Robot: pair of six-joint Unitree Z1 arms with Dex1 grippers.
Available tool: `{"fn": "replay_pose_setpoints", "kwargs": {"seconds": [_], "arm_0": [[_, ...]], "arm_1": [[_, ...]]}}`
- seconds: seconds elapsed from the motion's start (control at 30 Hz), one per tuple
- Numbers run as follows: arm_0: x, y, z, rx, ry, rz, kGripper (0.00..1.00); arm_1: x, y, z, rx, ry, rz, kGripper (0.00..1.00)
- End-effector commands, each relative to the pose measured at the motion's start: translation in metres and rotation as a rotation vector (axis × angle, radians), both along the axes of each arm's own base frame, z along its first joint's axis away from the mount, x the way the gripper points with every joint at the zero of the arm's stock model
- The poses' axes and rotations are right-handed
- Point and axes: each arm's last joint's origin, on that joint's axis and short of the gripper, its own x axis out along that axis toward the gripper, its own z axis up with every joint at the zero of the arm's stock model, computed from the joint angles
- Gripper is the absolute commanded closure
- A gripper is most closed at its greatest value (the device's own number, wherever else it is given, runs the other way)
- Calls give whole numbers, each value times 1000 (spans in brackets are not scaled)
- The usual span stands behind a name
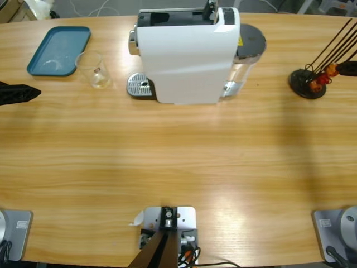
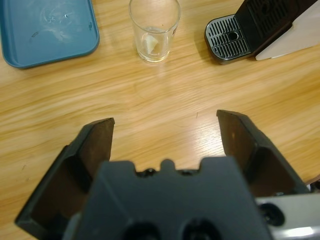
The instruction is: Pour coffee
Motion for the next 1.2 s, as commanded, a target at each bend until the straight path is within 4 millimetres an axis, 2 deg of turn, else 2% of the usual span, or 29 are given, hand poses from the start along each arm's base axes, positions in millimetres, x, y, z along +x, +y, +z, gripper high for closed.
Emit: {"fn": "replay_pose_setpoints", "kwargs": {"seconds": [0.03,0.37,0.77,0.83,0.87,1.2], "arm_0": [[0,-2,-11,22,27,-16,110],[1,-2,-12,25,31,-16,110],[1,-2,-12,27,33,-15,110],[1,-2,-12,27,33,-15,110],[2,-2,-13,27,33,-16,110],[2,-2,-13,27,34,-17,110]], "arm_1": [[16,-6,-23,1,87,-49,363],[35,-6,-35,6,108,-56,368],[45,-7,-42,5,118,-65,381],[46,-8,-44,5,122,-69,487],[47,-8,-44,5,123,-70,498],[50,-10,-46,8,128,-76,511]]}}
